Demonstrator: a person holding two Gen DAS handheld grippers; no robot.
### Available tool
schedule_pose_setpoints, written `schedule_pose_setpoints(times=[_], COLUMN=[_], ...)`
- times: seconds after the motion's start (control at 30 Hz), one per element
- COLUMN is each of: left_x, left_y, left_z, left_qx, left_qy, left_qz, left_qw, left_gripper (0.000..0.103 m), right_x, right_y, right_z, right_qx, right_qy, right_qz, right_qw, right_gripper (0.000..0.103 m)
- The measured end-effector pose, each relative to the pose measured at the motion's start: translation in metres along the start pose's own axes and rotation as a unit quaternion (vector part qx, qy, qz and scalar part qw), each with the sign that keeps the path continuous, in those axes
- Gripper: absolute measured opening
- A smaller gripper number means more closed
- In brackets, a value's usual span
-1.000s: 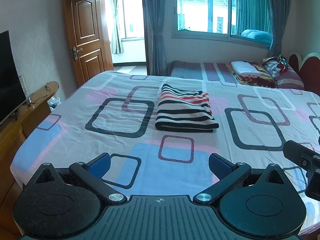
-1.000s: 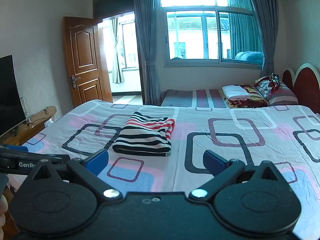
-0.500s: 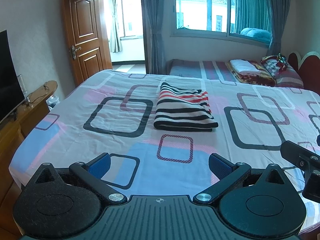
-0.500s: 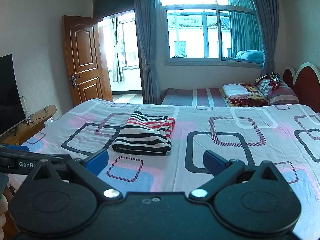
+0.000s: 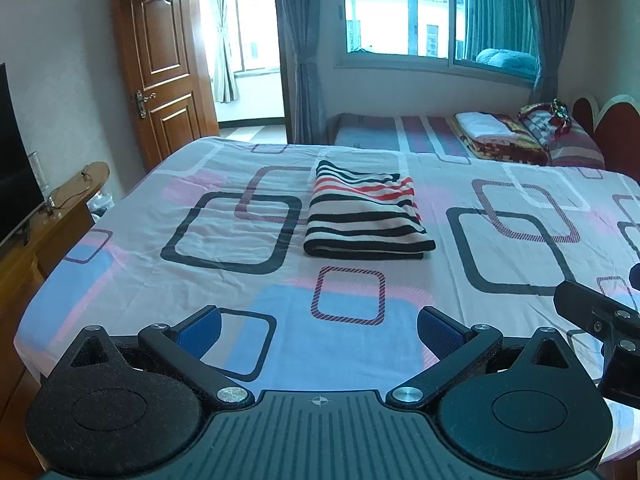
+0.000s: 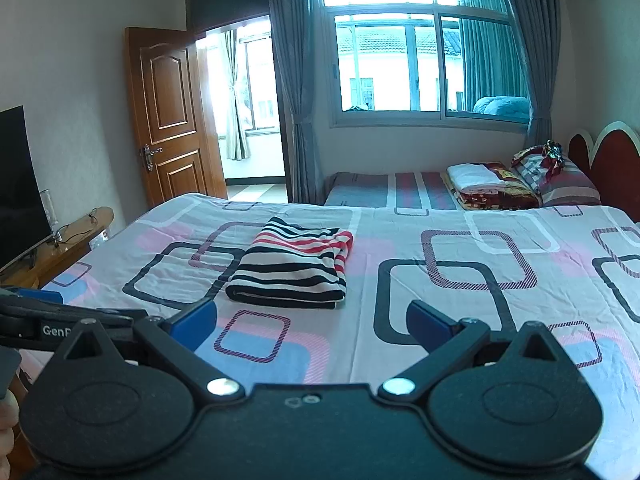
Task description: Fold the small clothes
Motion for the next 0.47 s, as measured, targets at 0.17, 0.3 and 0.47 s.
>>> schedule_pose_setpoints(times=[0.17,0.3,0.47], left_x=[0.004,0.009,0.015], left_y=[-0.007,-0.010,-0.015], left_z=[0.007,0.011,-0.003], left_qx=[-0.015,-0.039,-0.129], left_qy=[-0.016,-0.016,0.054], left_qz=[-0.007,0.012,0.045], left_qw=[0.9997,0.9990,0.9892], left_gripper=[0.103,0.103,0.103], right_x=[-0.001,0.000,0.002], right_y=[-0.006,-0.013,-0.023], right_z=[0.001,0.003,0.008], right_qx=[-0.002,-0.003,-0.004], right_qy=[-0.003,-0.006,-0.016], right_qz=[-0.006,-0.012,-0.017], right_qw=[1.000,1.000,1.000], right_gripper=[0.101,0.101,0.101])
Point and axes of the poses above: each gripper's, at about its wrist camera, not at the fingertips, and y roughly against the way its jaws point, z to its right, x to its top, the point moved 7 cm from there along -y, roughly the way its jaws point, and after that the axes turned 11 degrees about -z, right-handed, at the moved point
